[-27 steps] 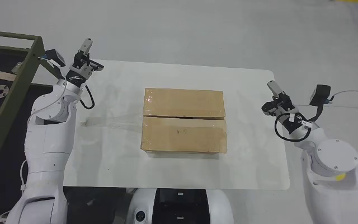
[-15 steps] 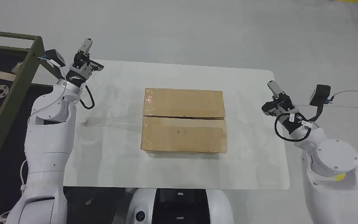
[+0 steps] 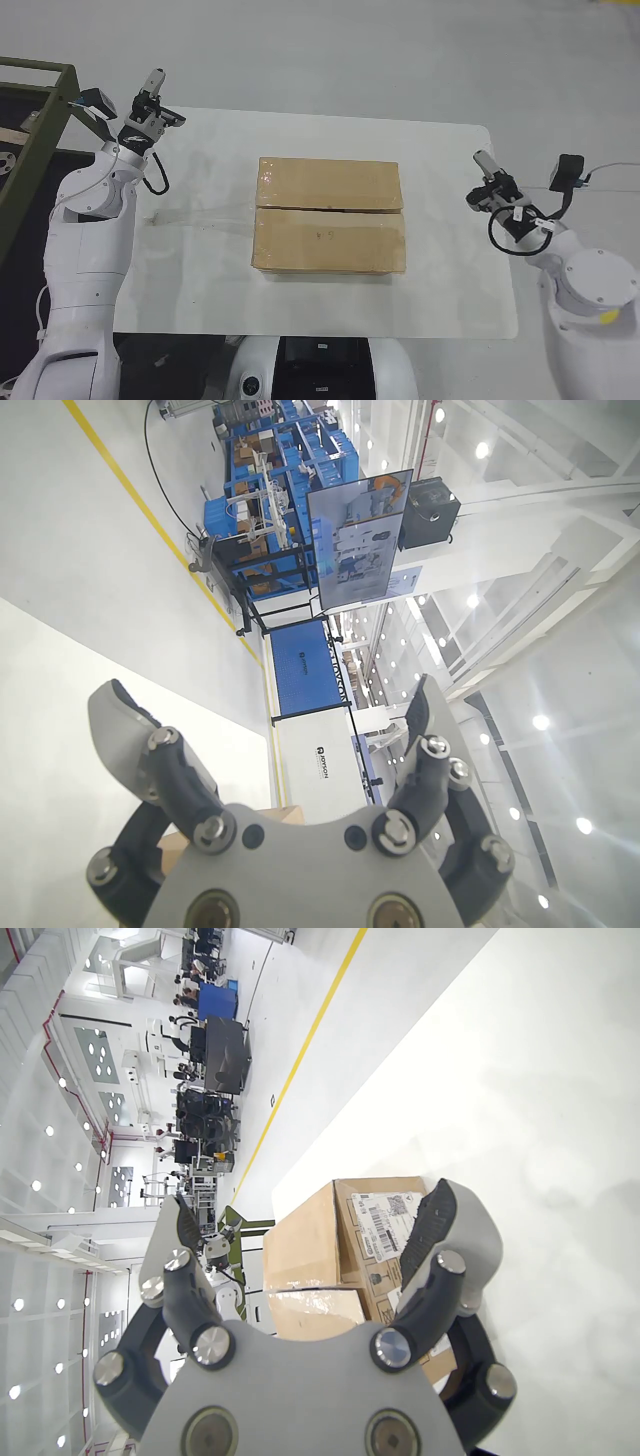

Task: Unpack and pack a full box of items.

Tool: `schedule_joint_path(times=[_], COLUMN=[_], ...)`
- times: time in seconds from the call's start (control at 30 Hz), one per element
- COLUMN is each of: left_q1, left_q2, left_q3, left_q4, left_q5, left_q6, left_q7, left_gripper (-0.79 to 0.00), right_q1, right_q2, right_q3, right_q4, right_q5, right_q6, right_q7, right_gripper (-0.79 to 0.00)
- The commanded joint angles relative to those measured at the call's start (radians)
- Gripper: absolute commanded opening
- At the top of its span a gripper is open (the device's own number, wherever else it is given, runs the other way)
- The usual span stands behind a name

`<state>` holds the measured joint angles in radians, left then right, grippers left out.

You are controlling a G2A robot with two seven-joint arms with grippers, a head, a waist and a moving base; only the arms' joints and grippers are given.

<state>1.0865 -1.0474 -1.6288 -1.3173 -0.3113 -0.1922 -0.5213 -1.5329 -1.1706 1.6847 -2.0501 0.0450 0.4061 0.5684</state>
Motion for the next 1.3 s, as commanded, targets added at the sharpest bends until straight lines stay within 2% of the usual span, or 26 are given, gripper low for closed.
schedule_joint_path(times=[0.0,0.2,0.5,0.97,1.27], left_q1=[0.000,0.000,0.000,0.000,0.000], left_q2=[0.000,0.000,0.000,0.000,0.000], left_q3=[0.000,0.000,0.000,0.000,0.000], left_q4=[0.000,0.000,0.000,0.000,0.000], left_q5=[0.000,0.000,0.000,0.000,0.000], left_q6=[0.000,0.000,0.000,0.000,0.000], left_q7=[0.000,0.000,0.000,0.000,0.000], left_gripper=[0.000,0.000,0.000,0.000,0.000], right_q1=[0.007,0.026,0.040,0.060,0.051], right_q2=[0.006,0.020,0.029,0.041,0.050], right_q3=[-0.004,-0.051,-0.122,-0.199,-0.185], right_q4=[0.015,0.075,0.127,0.120,0.099], right_q5=[-0.010,-0.060,-0.060,-0.034,0.027], right_q6=[-0.010,-0.099,-0.207,-0.263,-0.303], right_q7=[0.070,0.224,0.347,0.444,0.475], right_gripper=[0.000,0.000,0.000,0.000,0.000])
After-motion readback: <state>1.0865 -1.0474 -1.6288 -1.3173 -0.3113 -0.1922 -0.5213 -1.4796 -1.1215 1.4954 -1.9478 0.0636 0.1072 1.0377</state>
